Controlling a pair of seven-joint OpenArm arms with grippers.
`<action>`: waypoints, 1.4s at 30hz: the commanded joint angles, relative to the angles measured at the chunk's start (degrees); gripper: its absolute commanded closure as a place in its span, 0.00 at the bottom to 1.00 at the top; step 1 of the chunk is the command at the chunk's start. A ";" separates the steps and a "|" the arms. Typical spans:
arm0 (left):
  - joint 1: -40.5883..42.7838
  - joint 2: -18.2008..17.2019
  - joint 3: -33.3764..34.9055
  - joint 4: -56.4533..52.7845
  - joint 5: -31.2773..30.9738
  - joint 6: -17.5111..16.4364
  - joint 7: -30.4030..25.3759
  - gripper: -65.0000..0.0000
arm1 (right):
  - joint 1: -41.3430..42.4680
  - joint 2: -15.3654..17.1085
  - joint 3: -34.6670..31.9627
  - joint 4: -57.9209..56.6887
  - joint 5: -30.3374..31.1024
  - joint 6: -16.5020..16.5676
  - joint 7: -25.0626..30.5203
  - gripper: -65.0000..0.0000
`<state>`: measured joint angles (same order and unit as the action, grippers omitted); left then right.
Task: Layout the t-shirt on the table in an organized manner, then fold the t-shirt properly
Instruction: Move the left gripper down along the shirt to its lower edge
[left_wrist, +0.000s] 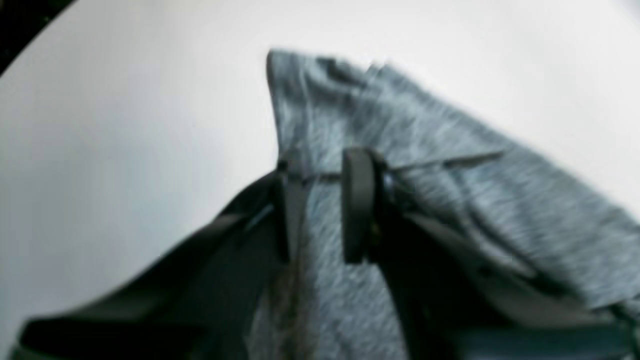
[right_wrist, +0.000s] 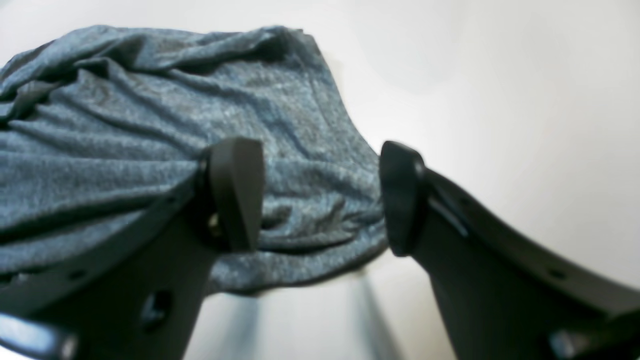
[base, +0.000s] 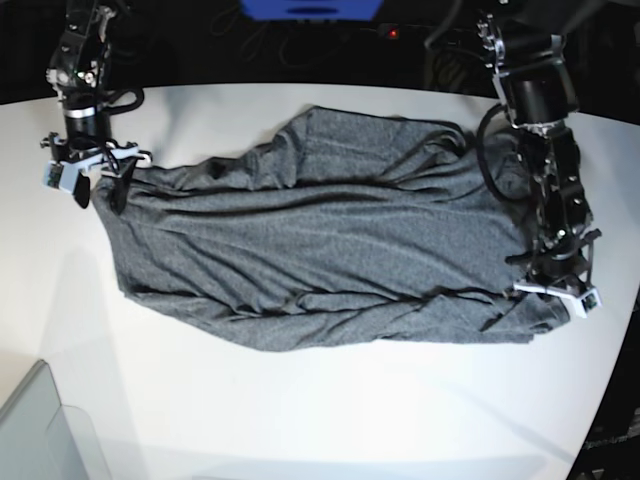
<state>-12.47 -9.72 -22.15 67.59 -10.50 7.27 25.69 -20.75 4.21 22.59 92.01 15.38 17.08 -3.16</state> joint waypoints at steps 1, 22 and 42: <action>-1.82 -0.79 -0.05 0.14 1.05 -0.10 -1.47 0.68 | 0.05 0.06 0.14 1.05 0.40 0.37 1.53 0.43; -4.54 -1.76 18.24 -13.04 41.67 -0.10 -1.47 0.53 | 0.14 -0.56 -0.04 1.14 0.40 0.37 1.53 0.43; -7.88 -2.72 18.15 -12.52 42.28 -0.19 -1.56 0.12 | 0.23 -0.47 -0.04 0.96 0.40 0.37 1.53 0.43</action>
<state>-18.63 -12.01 -3.90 53.71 31.22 6.39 24.99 -20.69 3.16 22.44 91.98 15.31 17.10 -3.22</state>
